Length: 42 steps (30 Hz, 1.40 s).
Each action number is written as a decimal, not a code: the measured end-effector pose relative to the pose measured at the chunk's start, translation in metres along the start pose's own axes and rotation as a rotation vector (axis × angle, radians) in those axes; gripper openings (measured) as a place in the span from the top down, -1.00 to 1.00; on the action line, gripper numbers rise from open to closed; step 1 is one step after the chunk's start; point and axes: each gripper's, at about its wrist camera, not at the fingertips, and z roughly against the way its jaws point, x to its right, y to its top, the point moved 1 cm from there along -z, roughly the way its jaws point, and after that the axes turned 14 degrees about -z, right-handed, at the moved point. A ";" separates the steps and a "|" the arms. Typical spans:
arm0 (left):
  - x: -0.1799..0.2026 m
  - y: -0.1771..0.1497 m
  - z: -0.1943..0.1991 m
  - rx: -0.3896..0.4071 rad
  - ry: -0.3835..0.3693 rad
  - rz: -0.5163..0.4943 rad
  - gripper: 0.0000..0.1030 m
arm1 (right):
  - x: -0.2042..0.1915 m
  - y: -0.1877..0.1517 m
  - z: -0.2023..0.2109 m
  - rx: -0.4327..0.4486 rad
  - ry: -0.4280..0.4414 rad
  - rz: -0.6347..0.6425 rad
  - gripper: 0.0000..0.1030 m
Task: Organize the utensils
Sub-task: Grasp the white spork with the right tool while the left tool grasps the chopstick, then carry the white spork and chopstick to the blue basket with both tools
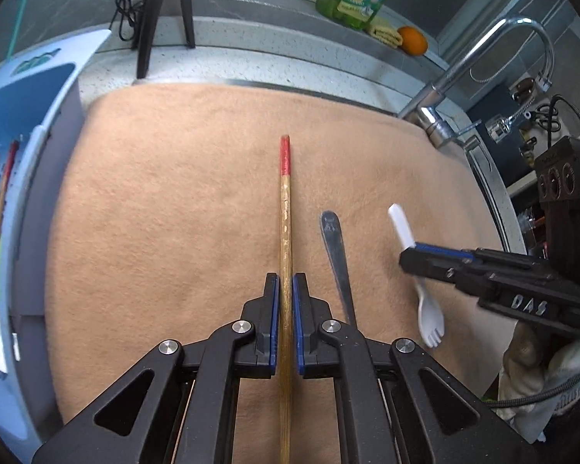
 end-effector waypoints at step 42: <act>-0.151 -0.043 0.133 0.253 0.202 0.255 0.90 | -0.206 0.033 -0.034 -0.029 0.224 0.196 0.80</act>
